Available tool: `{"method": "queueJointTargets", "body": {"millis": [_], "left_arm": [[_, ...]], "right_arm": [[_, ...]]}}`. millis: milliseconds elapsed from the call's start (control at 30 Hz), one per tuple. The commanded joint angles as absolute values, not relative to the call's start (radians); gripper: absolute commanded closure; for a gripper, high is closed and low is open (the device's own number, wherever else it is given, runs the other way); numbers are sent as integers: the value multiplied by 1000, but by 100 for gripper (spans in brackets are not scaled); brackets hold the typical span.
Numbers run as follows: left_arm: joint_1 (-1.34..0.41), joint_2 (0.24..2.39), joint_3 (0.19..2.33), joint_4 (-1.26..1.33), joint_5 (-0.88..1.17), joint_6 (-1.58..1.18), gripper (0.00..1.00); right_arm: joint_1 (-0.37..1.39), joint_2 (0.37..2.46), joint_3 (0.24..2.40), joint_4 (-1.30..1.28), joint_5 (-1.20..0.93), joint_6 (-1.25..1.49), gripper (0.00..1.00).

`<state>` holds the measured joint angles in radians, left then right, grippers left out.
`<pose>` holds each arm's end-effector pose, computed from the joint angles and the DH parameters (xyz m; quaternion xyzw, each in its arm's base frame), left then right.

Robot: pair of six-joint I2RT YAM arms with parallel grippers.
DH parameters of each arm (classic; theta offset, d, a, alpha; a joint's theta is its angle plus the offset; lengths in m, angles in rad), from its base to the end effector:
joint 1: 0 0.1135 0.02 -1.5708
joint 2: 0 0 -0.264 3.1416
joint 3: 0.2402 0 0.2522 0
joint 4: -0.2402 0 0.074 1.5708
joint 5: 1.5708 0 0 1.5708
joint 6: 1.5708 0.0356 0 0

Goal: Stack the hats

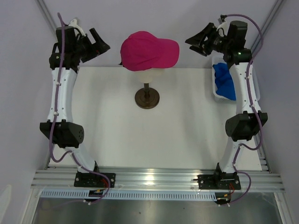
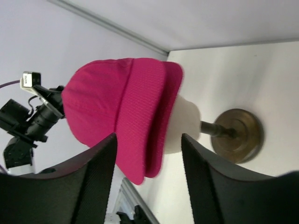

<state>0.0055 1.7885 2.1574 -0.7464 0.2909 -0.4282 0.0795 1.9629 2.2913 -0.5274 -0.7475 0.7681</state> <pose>0.3844 -0.0081 0.4757 -0.0966 0.8168 -0.2339 0.5184 0.4282 0.0584 0.4735 0.0255 0.7562 0.5000 0.4213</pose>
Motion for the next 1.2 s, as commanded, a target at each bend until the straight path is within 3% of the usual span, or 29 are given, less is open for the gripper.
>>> {"method": "queueJointTargets", "body": {"millis": [0,167,400,600,800,1167], "left_arm": [[70,1746,2165,-834,255,-460,1],[130,1628,1970,-816,250,-445,0],[150,1385,1798,-781,256,-393,1],[150,1187,1592,-703,255,-396,1],[150,1129,1482,-667,267,-381,1],[150,1163,1393,-608,322,-399,1]], "right_arm": [[6,1884,2309,-593,-743,695,38],[-202,1832,2238,-747,-594,588,27],[-394,1749,1942,-781,-322,505,12],[-531,1615,1538,-637,-259,601,11],[-538,1459,1226,-383,-200,687,10],[-540,1542,1206,-201,-201,635,19]]}}
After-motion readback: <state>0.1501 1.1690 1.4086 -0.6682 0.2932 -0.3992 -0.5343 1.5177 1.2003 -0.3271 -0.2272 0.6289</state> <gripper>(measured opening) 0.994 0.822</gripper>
